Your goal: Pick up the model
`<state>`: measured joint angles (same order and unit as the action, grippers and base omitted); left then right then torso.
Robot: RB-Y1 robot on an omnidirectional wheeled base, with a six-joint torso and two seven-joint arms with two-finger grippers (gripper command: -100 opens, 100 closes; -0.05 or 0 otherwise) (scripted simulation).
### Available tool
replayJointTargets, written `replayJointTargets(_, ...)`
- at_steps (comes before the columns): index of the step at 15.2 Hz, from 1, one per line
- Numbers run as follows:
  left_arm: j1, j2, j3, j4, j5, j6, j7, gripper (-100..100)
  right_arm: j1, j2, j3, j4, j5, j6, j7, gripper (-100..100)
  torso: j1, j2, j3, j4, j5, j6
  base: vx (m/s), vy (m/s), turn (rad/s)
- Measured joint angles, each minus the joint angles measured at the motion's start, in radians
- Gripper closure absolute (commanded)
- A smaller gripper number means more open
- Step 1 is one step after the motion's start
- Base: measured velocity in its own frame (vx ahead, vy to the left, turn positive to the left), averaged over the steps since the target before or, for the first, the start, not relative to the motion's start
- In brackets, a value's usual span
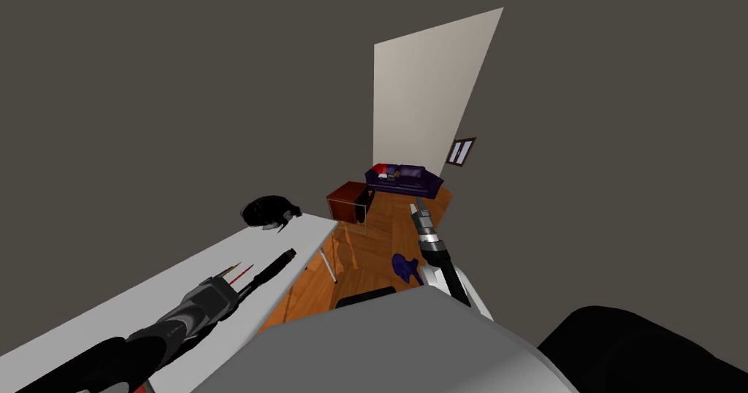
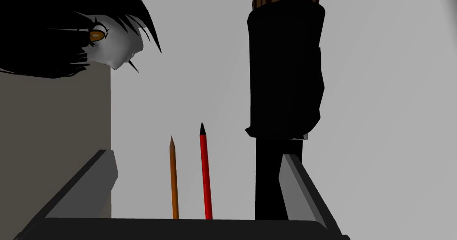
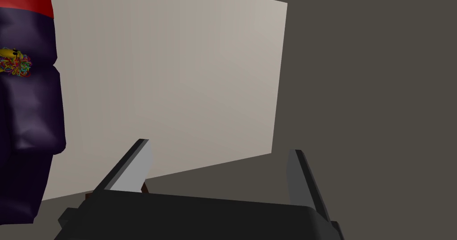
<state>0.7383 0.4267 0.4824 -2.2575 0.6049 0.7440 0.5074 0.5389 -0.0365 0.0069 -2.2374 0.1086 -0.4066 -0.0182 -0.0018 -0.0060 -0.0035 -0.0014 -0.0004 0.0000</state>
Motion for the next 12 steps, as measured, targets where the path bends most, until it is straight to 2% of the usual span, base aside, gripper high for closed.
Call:
replayJointTargets(7, 0.034, -0.009, 0.046, 0.01, 0.058, 0.133, 0.041, -100, 0.0, 0.0, 0.0, 0.0, 0.0, 0.0, 0.0, 0, 0.002, -0.001, 0.0, 0.0, 0.0, 0.0, 0.086, -0.021, 0.024)
replayJointTargets(12, 0.061, -0.022, 0.061, 0.026, 0.088, 0.204, 0.06, -100, 0.0, 0.0, 0.0, 0.0, 0.0, 0.0, 0.0, 0, 0.002, 0.0, 0.0, 0.0, 0.001, 0.0, 0.071, -0.005, 0.011)
